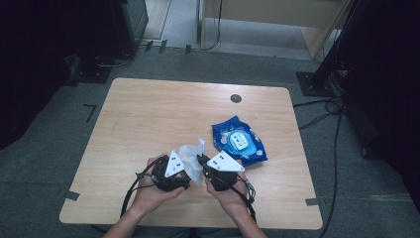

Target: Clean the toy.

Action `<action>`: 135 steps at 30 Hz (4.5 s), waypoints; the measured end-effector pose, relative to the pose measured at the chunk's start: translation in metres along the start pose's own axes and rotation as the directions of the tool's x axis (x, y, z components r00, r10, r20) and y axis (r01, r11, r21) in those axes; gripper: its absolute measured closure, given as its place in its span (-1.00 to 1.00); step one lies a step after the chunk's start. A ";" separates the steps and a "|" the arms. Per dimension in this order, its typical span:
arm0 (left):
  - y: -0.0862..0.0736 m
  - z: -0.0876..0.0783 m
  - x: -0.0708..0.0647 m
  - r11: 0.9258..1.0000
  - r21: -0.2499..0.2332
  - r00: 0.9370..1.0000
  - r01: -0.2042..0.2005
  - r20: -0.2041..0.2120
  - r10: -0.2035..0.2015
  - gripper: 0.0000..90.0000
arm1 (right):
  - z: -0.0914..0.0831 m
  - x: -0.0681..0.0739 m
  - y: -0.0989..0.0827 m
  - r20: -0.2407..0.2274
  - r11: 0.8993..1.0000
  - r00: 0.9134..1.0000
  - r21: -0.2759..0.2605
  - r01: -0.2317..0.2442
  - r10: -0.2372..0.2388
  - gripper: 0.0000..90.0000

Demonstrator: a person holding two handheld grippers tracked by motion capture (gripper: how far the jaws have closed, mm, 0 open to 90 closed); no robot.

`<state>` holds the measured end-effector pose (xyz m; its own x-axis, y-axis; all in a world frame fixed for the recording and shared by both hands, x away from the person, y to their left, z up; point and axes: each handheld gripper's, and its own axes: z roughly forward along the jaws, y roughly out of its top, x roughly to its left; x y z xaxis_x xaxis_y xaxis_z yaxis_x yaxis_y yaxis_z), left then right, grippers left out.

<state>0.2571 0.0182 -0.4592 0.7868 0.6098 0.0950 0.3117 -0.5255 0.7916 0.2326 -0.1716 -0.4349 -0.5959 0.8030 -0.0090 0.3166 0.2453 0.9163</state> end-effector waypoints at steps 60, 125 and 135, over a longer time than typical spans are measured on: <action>-0.007 -0.012 0.007 0.993 -0.115 0.989 0.031 0.144 -0.015 -0.25 | -0.009 -0.004 -0.005 -0.134 0.987 0.981 -0.055 -0.148 0.140 1.00; -0.006 -0.026 0.033 0.954 -0.205 0.965 0.220 0.189 -0.182 -0.25 | 0.028 0.029 -0.050 -0.288 0.935 0.894 0.020 -0.354 0.344 0.68; -0.005 -0.022 0.031 0.961 -0.180 0.966 0.211 0.190 -0.176 -0.25 | 0.026 0.026 -0.050 -0.270 0.931 0.895 0.014 -0.365 0.355 0.68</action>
<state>0.2682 0.0534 -0.4470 0.8062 0.5690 -0.1623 0.3695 -0.2700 0.8891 0.2204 -0.1487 -0.4910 -0.6206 0.6590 0.4250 0.5221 -0.0571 0.8510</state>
